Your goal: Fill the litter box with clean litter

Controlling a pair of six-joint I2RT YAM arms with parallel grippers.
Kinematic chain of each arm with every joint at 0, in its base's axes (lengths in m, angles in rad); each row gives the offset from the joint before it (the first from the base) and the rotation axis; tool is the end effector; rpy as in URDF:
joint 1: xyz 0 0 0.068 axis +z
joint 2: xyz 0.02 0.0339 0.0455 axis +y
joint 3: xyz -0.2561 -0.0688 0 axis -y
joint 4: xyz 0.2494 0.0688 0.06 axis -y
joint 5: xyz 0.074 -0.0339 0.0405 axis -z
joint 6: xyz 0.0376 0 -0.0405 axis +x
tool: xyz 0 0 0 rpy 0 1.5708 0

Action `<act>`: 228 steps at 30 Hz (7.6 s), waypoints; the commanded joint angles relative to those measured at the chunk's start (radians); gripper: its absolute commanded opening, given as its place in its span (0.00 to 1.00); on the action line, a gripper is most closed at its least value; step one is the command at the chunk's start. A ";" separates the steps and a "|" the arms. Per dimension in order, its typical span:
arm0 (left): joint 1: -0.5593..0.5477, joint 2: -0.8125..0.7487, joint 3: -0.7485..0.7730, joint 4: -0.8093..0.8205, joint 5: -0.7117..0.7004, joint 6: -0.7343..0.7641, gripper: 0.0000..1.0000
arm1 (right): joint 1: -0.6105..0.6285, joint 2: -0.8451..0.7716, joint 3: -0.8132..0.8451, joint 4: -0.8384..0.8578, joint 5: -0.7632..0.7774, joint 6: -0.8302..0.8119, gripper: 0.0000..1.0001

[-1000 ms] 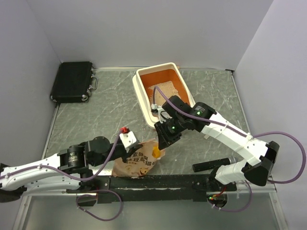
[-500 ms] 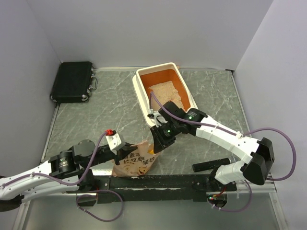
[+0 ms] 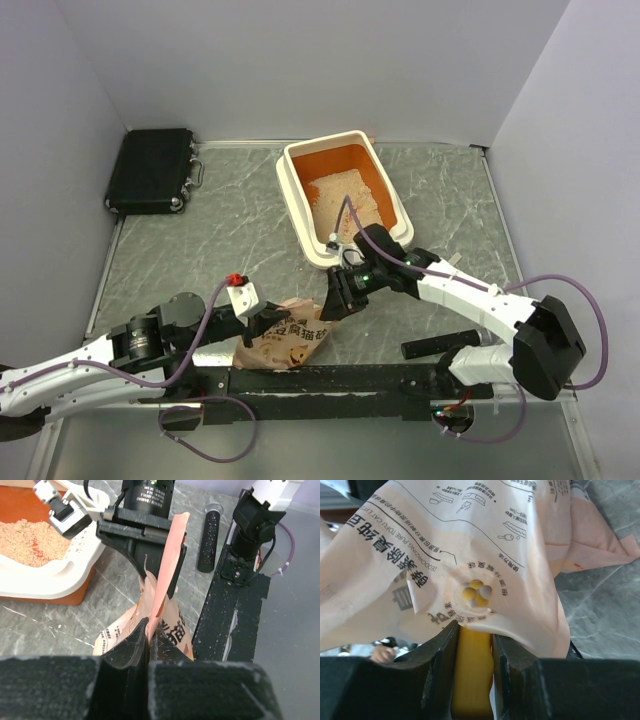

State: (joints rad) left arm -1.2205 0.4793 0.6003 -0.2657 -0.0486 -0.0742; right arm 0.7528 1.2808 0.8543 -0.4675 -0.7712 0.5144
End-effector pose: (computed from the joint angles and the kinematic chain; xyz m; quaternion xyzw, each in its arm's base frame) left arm 0.0510 -0.1341 0.3052 0.3967 0.6439 -0.3797 0.5327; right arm 0.1732 0.1982 0.2316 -0.2279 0.8530 0.4680 0.0378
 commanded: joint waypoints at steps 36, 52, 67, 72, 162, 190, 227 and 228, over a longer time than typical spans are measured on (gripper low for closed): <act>0.009 -0.005 -0.011 0.048 0.012 0.004 0.01 | -0.398 -0.298 -0.369 0.677 -0.411 0.442 0.00; 0.012 -0.008 -0.014 0.052 0.021 0.004 0.01 | -0.492 -0.448 -0.428 0.647 -0.435 0.490 0.00; 0.013 -0.019 -0.014 0.049 0.001 0.002 0.01 | -0.550 -0.525 -0.586 0.972 -0.458 0.764 0.00; 0.015 -0.021 -0.016 0.051 0.004 0.002 0.01 | -0.553 -0.532 -0.636 1.090 -0.447 0.852 0.00; 0.036 -0.111 -0.019 0.063 -0.069 0.013 0.01 | -0.590 -0.413 -0.263 0.540 0.619 0.281 0.00; 0.046 -0.090 -0.019 0.066 -0.062 0.008 0.01 | -0.072 0.198 0.735 -0.408 1.245 -0.380 0.00; 0.044 -0.079 -0.017 0.068 -0.059 0.008 0.01 | -0.076 -0.155 0.640 -0.706 0.205 -0.235 0.00; 0.045 -0.080 -0.017 0.069 -0.056 0.008 0.01 | -0.075 -0.132 0.640 -0.701 0.201 -0.235 0.00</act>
State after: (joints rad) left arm -1.1812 0.3969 0.5648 -0.2501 -0.1032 -0.0643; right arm 0.6762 1.1099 1.4960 -1.2472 -0.5266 0.2535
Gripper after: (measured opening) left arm 0.053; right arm 0.348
